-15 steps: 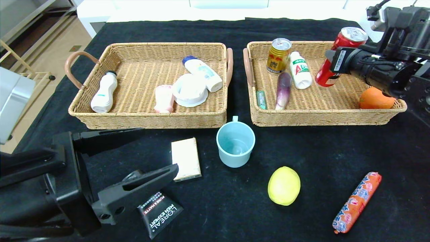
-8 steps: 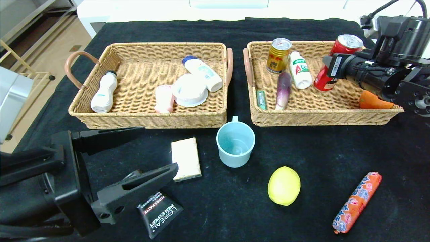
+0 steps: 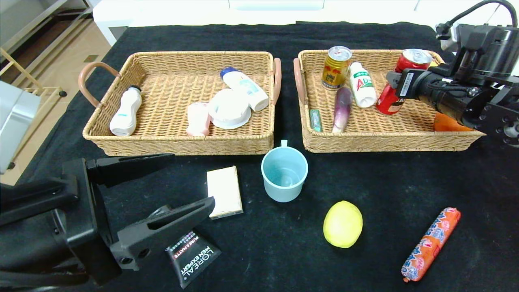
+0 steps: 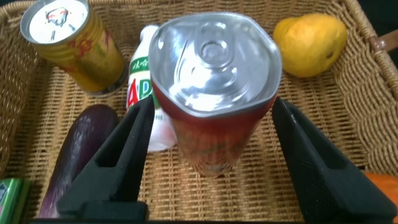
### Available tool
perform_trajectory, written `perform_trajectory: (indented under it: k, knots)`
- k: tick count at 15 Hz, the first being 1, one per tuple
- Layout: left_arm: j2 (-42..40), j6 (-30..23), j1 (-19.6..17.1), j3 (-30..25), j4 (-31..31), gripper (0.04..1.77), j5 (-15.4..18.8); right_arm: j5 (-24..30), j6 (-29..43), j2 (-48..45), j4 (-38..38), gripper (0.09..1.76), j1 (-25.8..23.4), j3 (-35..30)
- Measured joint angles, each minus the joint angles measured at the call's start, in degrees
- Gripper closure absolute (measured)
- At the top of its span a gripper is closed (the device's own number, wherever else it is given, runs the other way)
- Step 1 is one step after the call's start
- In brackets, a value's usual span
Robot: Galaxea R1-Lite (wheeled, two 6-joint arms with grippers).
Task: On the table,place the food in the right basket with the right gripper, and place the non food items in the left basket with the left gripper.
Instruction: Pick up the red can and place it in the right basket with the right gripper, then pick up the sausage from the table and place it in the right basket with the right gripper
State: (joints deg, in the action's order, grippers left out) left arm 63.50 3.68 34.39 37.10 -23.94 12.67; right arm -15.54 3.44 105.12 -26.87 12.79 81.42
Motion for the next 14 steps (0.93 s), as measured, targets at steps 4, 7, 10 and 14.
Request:
perform_trajectory:
  k: [4, 7, 10, 14]
  knots:
    - [0.0, 0.0, 0.0, 0.0, 0.0, 0.09, 0.0, 0.1, -0.1, -5.5, 0.8, 0.33, 0.4, -6.7]
    - [-0.2, 0.1, 0.0, 0.0, 0.0, 0.09, 0.0, -0.1, -0.1, -11.8, 4.8, 0.27, 0.9, -11.1]
    - [-0.2, 0.1, 0.0, -0.1, 0.1, 0.09, 0.0, -2.5, 1.9, -19.3, 18.7, 0.23, 2.3, -14.6]
    - [-0.2, 0.1, 0.1, -0.2, 0.1, 0.09, 0.0, -9.8, 17.8, -26.5, 38.9, 0.19, 8.1, -15.3]
